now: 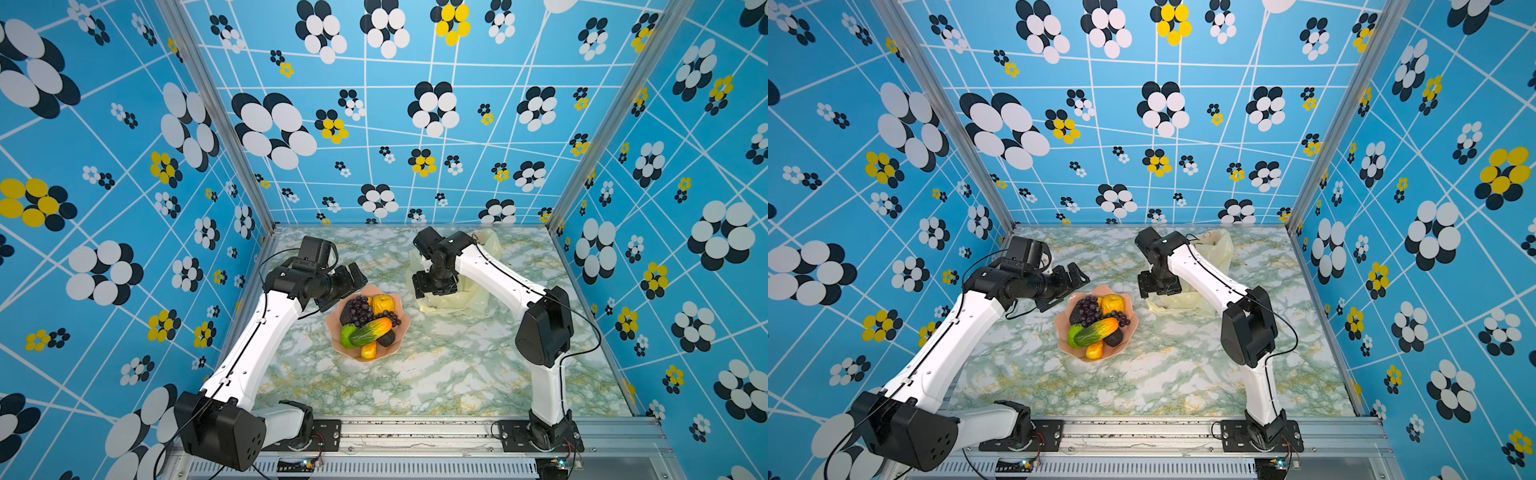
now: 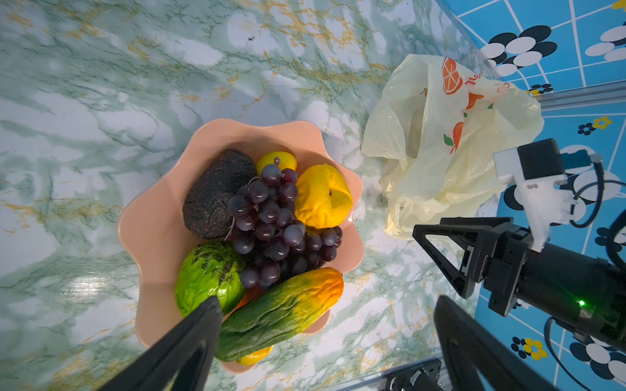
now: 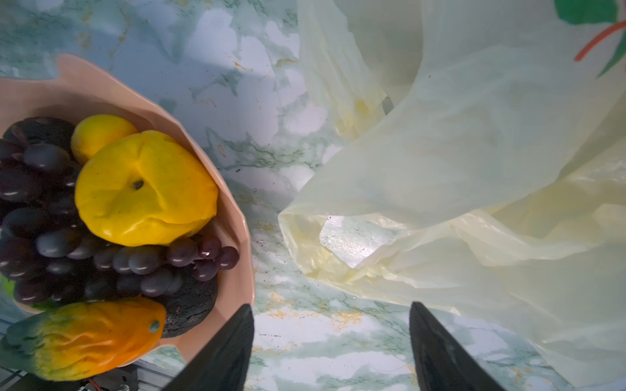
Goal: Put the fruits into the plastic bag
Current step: 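Reach the right gripper to the plastic bag while the left arm nears the bowl, then grasp the bag's edge with the right gripper and lift it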
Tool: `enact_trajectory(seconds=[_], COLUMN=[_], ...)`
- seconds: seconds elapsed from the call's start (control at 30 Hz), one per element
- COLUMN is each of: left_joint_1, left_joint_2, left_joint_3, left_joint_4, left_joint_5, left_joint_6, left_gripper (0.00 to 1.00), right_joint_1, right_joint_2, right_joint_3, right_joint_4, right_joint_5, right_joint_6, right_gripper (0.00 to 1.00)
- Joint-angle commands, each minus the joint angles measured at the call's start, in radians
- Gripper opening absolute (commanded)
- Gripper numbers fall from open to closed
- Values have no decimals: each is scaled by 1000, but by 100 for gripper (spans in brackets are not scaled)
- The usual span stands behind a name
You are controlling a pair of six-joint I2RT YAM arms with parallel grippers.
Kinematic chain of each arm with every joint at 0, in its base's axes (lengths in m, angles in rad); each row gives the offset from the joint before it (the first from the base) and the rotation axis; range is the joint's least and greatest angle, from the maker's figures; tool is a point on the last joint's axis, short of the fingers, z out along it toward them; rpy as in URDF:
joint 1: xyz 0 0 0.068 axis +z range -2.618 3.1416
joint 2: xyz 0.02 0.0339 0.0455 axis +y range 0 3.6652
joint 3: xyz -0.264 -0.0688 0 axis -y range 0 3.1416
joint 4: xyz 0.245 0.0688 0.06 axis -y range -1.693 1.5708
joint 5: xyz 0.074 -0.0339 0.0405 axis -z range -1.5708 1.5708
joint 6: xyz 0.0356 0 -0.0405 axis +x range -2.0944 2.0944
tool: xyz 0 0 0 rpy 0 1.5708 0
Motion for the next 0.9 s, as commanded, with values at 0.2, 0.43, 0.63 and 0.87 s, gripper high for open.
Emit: enact_trajectory(seconds=[0.2, 0.43, 0.63, 0.87], left_joint_1=[12, 26, 41, 58], left_joint_2=[9, 24, 28, 38], left_joint_3=[-46, -60, -64, -83], left_joint_4=[56, 81, 98, 123], left_joint_5=[66, 103, 121, 150], left_joint_6=[5, 6, 8, 6], left_gripper=[99, 99, 99, 99], right_joint_1=[39, 39, 39, 39], right_joint_2=[76, 111, 148, 155], right_joint_3=[27, 29, 18, 11], right_joint_4=[-14, -5, -5, -4], right_joint_5=[36, 53, 56, 55], right_joint_6=[27, 29, 26, 25], right_gripper=[63, 51, 40, 28])
